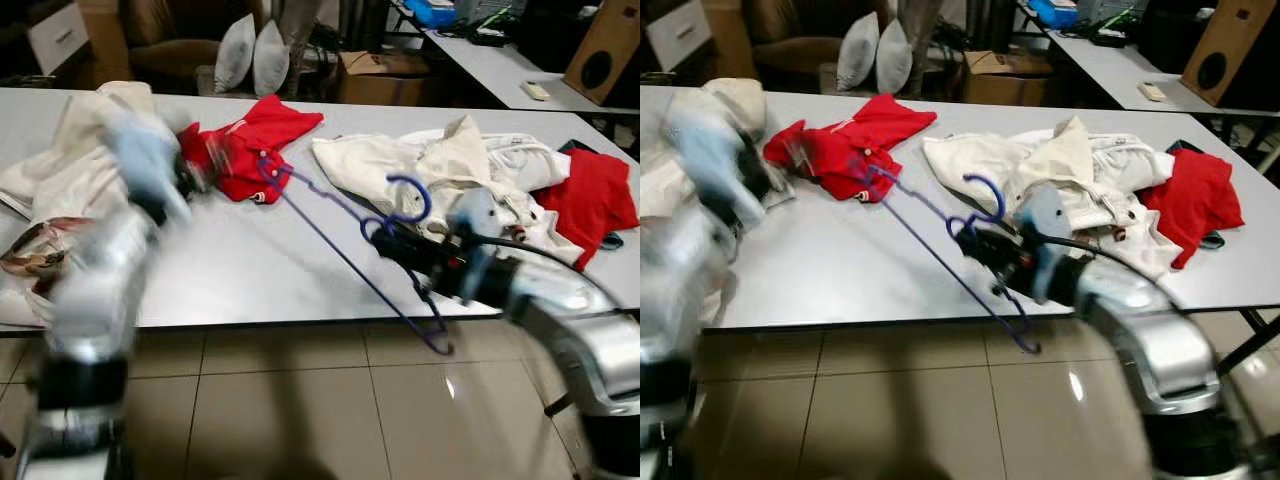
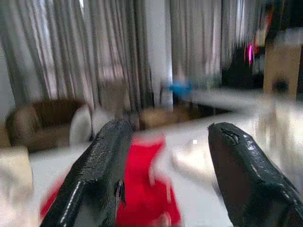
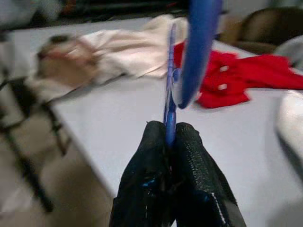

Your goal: Hang hanger

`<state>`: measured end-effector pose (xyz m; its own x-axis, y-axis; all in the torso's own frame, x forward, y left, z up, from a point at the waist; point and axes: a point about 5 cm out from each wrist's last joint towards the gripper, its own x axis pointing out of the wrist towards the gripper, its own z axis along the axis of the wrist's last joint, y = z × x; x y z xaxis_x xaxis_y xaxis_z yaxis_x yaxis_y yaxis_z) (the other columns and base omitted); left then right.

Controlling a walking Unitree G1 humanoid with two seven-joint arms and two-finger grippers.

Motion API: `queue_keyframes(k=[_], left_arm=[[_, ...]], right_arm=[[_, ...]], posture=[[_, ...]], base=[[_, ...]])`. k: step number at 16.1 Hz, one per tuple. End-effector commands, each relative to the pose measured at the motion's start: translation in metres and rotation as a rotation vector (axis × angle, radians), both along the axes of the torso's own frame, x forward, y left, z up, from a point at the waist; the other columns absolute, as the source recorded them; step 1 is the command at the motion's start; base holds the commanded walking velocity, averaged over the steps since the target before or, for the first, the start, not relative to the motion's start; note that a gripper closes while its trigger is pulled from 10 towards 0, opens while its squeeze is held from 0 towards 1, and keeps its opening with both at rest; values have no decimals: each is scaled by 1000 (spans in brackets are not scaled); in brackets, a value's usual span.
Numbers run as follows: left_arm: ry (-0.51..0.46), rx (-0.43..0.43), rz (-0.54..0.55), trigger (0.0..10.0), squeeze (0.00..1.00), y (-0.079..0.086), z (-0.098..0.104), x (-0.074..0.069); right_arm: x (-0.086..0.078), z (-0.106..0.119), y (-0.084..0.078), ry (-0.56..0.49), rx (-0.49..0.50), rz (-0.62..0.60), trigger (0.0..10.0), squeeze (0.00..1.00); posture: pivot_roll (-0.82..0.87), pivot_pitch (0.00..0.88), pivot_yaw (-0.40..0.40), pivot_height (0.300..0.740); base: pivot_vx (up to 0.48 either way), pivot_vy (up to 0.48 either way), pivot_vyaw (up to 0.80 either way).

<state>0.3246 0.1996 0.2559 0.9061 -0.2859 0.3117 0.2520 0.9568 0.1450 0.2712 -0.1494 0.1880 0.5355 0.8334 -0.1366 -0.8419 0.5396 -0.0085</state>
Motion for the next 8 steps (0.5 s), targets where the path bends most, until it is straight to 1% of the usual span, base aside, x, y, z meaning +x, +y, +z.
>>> queue_keyframes(k=[1,2,3,4,5,7,8], left_arm=[[-51,-61,-35,10000,0,-3,14,2],[-58,-55,-71,10000,0,-10,18,4],[-34,36,-116,10000,0,-23,12,6],[-2,116,-140,10000,0,-31,4,8],[22,135,-151,10000,0,-35,-2,8],[126,239,-190,10000,0,-43,-28,6],[144,290,-189,10000,0,-42,-35,6]], right_arm=[[1,10,0,-27,10,77,10000,0],[-1,14,1,-28,22,116,10000,0],[-3,20,4,-35,43,155,10000,0],[-4,23,6,-44,48,183,10000,0],[-5,24,7,-48,46,194,10000,0],[-7,29,8,-65,46,226,10000,0],[-8,32,7,-71,49,230,10000,0]], posture=[[-137,0,-61,740],[-131,0,-66,740],[-128,0,-67,740],[-129,0,-66,740],[-131,0,-66,740],[-135,0,-61,740],[-135,0,-61,740]], base=[[0,0,0],[0,0,0],[0,0,0],[0,0,0],[0,0,0],[0,0,0],[0,0,0]])
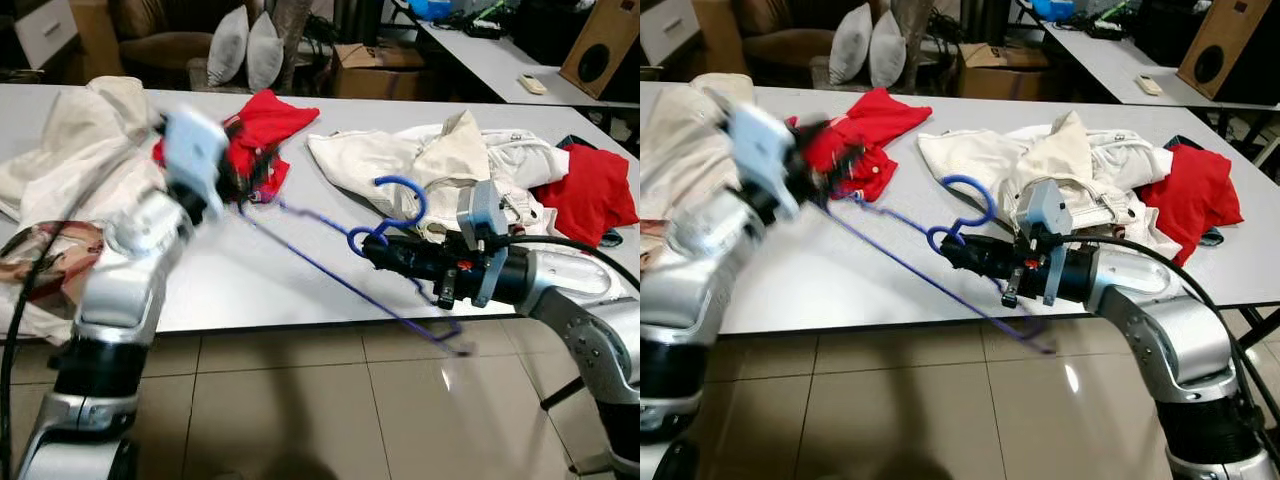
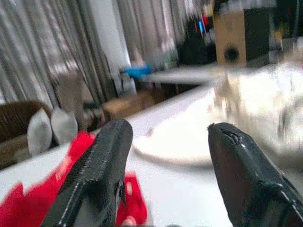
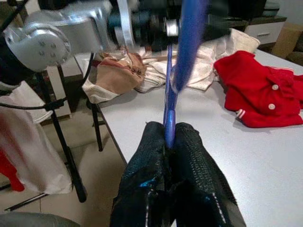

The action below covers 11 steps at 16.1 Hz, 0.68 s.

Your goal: Hang hanger

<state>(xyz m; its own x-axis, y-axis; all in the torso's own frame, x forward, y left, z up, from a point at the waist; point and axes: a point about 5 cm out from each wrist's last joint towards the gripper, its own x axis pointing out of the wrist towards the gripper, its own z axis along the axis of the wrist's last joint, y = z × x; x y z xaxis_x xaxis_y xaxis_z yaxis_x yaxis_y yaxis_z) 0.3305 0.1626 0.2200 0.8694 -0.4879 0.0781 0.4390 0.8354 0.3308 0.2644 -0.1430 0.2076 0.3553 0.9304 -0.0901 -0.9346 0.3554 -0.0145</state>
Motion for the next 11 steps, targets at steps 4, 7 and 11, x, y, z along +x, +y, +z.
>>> queue_keyframes(k=[4,7,11], left_arm=[[30,92,-6,10000,0,3,-8,1],[-6,48,26,10000,0,8,-2,3],[-76,-366,25,10000,0,18,17,0]], right_arm=[[-1,15,-1,-54,11,31,10000,0],[-1,14,-2,-54,0,30,10000,0],[6,6,-17,-60,-35,-239,10000,0]], posture=[[-138,0,-58,740],[-138,0,-59,740],[-118,0,-91,740]], base=[[0,0,0],[0,0,0],[0,0,0]])
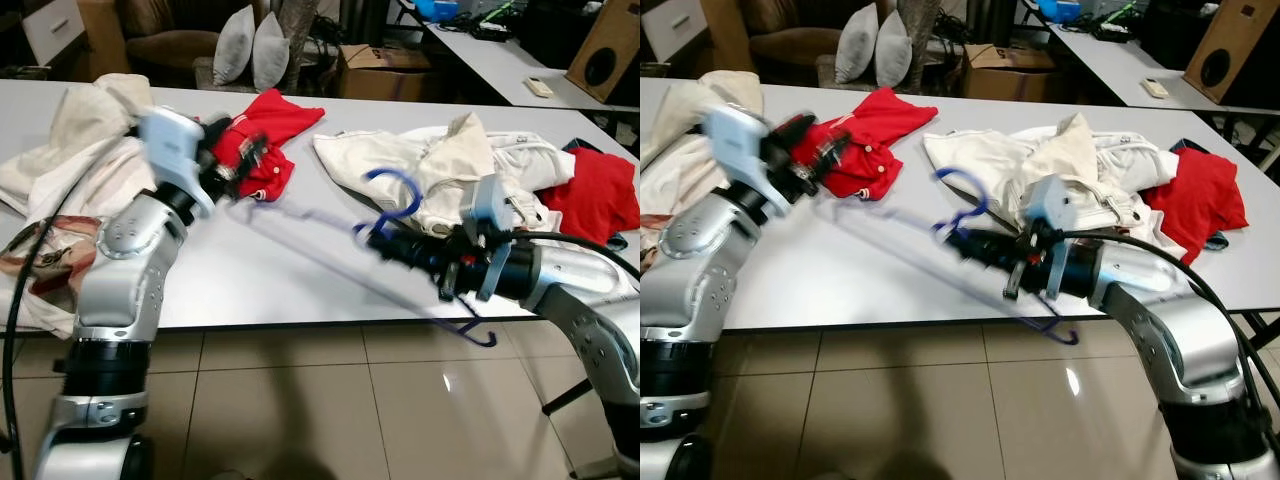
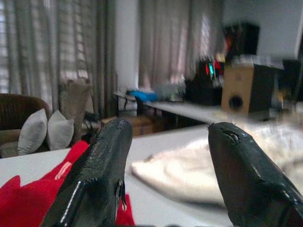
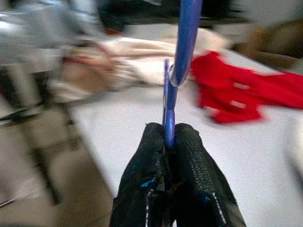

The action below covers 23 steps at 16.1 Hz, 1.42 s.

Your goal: Hang hanger

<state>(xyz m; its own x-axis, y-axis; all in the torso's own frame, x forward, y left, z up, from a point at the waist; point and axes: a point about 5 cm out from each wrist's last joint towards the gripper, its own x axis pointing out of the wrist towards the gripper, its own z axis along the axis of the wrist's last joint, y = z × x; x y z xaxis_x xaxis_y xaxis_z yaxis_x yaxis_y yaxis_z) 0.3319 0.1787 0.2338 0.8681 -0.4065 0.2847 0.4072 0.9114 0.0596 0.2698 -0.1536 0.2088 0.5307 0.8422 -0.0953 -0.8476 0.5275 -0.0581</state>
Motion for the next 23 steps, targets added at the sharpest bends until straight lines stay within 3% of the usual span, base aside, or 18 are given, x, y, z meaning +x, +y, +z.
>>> queue_keyframes(k=[1,2,4,6,9,10,23], left_arm=[[-9,-28,50,10000,0,8,0,-3],[34,2,144,10000,0,17,-8,-2],[99,69,260,10000,0,31,-27,-9],[149,126,255,10000,0,27,-45,-21],[194,87,278,10000,0,16,-65,-35],[196,93,281,10000,0,14,-67,-35],[196,93,281,10000,0,14,-67,-35]], right_arm=[[1,0,-10,-7,-10,-146,10000,0],[2,-8,-9,-34,-45,-234,10000,0],[5,-4,1,-84,139,-378,10000,0],[1,-9,12,-109,143,-441,10000,0],[-5,-38,19,31,205,-604,10000,0],[-3,-42,16,16,171,-645,10000,0],[-3,-42,16,16,171,-645,10000,0]], posture=[[-114,0,-88,740],[-117,0,-77,740],[-114,0,-63,740],[-109,0,-62,740],[-101,0,-86,740],[-99,0,-86,740],[-99,0,-86,740]], base=[[0,0,0],[0,0,0],[0,0,0],[0,0,0],[0,241,0],[0,379,0],[0,379,0]])
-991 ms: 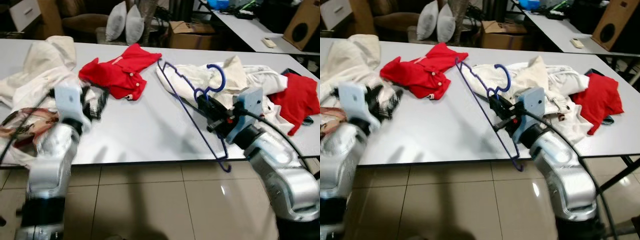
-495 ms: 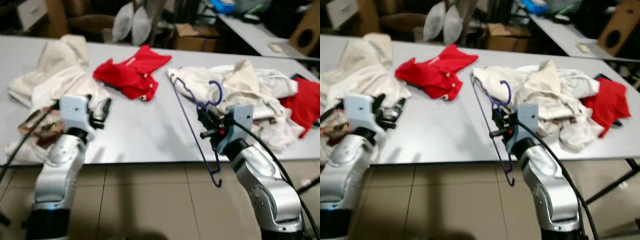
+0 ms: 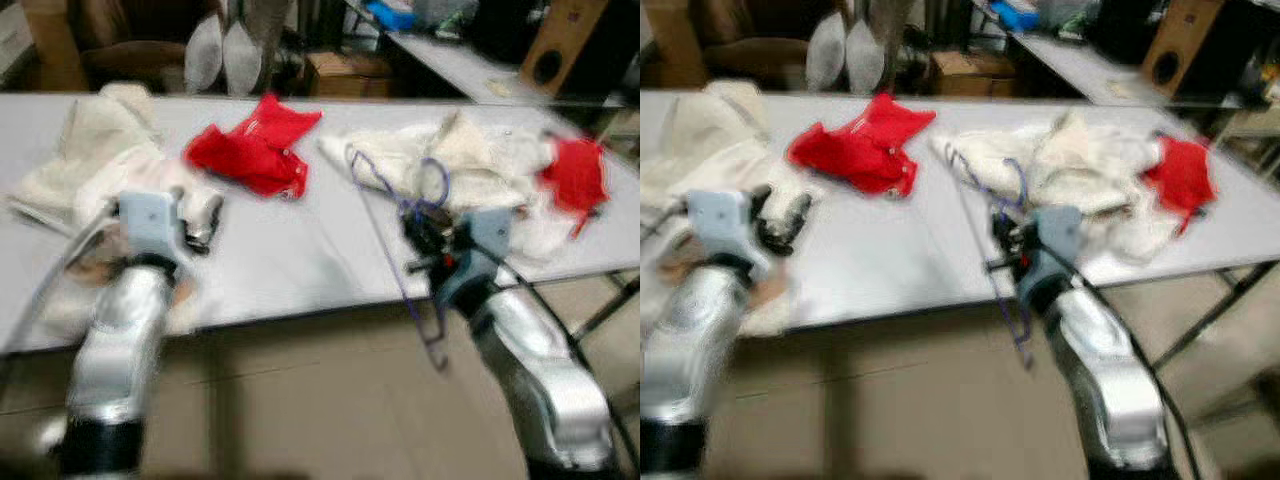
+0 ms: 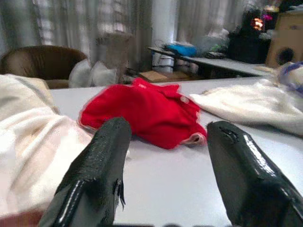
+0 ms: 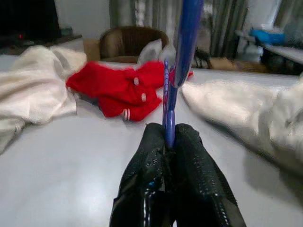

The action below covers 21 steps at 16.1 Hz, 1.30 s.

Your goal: Hang hanger

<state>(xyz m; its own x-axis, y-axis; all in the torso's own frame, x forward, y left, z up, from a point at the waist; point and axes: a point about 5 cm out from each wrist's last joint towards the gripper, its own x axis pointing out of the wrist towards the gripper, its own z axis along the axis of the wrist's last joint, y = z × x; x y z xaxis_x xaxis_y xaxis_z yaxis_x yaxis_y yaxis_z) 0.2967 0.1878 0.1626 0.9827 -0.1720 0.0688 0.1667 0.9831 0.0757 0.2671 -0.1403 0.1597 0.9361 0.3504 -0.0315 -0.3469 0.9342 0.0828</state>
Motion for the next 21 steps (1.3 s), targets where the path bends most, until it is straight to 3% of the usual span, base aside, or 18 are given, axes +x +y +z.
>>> queue_keyframes(k=[1,4,5,6,10,15,19,21], left_arm=[[-8,17,13,10000,0,4,4,0],[-5,22,18,10000,0,2,3,-1],[3,72,-31,10000,0,-8,-1,-4],[9,84,-54,10000,0,-12,-3,-5],[45,154,8,10000,0,0,-9,-3],[68,145,20,10000,0,3,-14,-4],[78,139,26,10000,0,6,-17,-5],[101,254,23,10000,0,17,-19,-6]], right_arm=[[0,7,3,-29,10,10,10000,0],[2,5,1,-45,-25,-31,10000,0],[3,11,-14,-54,124,-139,10000,0],[2,13,-19,-51,209,-168,10000,0],[3,12,-16,-50,124,-143,10000,0],[3,12,-13,-22,183,-101,10000,0],[6,11,-18,-46,33,-128,10000,0],[6,11,-18,-50,5,-86,10000,0]], posture=[[-99,0,-86,740],[-93,0,-83,740],[-126,0,-46,740],[-127,0,-48,740],[-126,0,-56,740],[-130,0,-61,740],[-135,0,-64,740],[-137,0,-69,740]], base=[[0,379,0],[0,381,0],[0,-480,0],[0,-244,0],[0,0,0],[0,0,0],[0,0,0],[0,0,0]])
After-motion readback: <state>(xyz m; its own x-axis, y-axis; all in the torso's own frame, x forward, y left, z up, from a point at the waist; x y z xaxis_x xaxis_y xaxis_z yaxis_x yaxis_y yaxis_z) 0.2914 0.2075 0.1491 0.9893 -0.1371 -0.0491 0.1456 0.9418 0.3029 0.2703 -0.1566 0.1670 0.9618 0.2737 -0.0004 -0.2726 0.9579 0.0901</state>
